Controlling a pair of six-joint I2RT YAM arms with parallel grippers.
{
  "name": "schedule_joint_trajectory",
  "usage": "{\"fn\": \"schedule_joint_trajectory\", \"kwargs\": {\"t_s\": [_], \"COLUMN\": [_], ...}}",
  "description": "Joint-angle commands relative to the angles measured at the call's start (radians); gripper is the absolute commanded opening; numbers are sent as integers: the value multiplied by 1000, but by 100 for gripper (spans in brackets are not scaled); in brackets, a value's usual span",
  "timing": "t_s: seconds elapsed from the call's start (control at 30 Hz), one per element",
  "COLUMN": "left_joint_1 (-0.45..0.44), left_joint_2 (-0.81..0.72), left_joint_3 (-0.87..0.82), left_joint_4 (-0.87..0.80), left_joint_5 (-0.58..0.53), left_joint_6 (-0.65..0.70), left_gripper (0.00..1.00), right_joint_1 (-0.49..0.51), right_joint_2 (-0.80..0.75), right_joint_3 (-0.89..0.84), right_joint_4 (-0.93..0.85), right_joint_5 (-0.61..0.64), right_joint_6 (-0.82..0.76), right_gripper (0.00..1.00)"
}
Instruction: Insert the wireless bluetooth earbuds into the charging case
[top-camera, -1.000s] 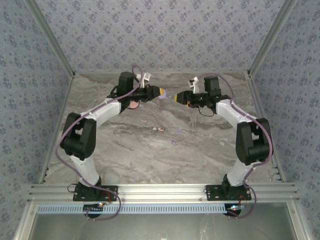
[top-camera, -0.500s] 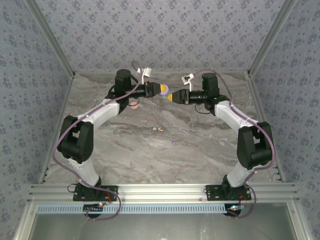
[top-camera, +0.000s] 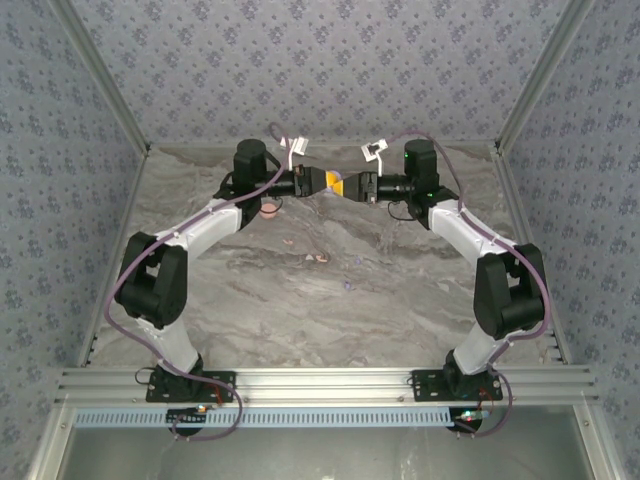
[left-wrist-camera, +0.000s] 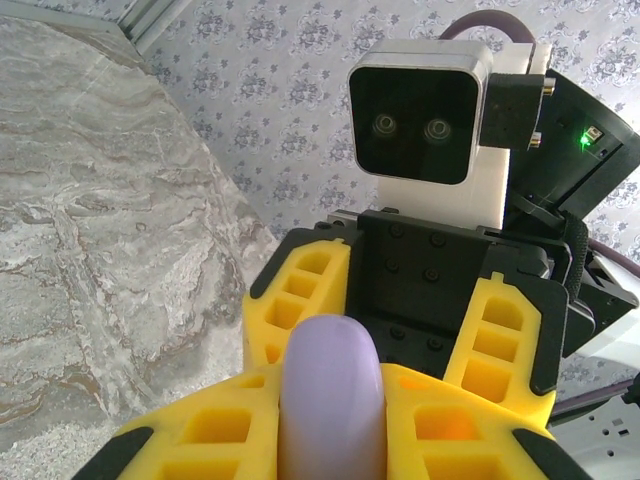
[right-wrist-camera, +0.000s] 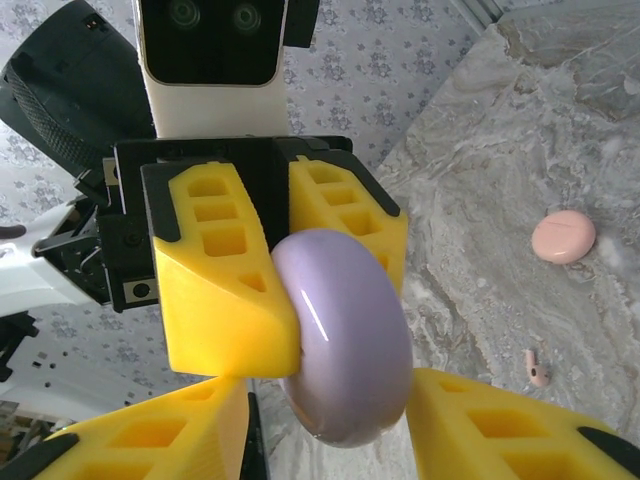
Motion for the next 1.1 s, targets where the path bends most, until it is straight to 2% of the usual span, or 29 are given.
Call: {"fn": "schedule_joint_trajectory", "kwargs": {"t_s": [0.0, 0.4, 0.6, 0.7, 1.07], "left_joint_1": [-16, -34, -34, -34, -34], "left_joint_2": [-42, -45, -50, -52, -62], "left_joint_3": [6, 1, 2, 8, 29], "left_joint_4": [29, 58, 41, 10, -73], "left_joint_5": [28, 32, 23, 19, -13], "left_joint_6": [21, 2, 0, 16, 60], "left_gripper": [15, 15, 16, 20, 32], "right_joint_1": [14, 24, 17, 5, -16], "right_joint_2": [-3, 22, 20, 5, -29], "right_joint_3": [40, 43, 31, 9, -8], "right_joint_4": [42, 74, 64, 59, -32], "right_joint_5": [-23, 0, 36, 71, 88], "right_joint_6": [16, 42, 41, 38, -17], "right_gripper": [45, 44, 30, 26, 26]}}
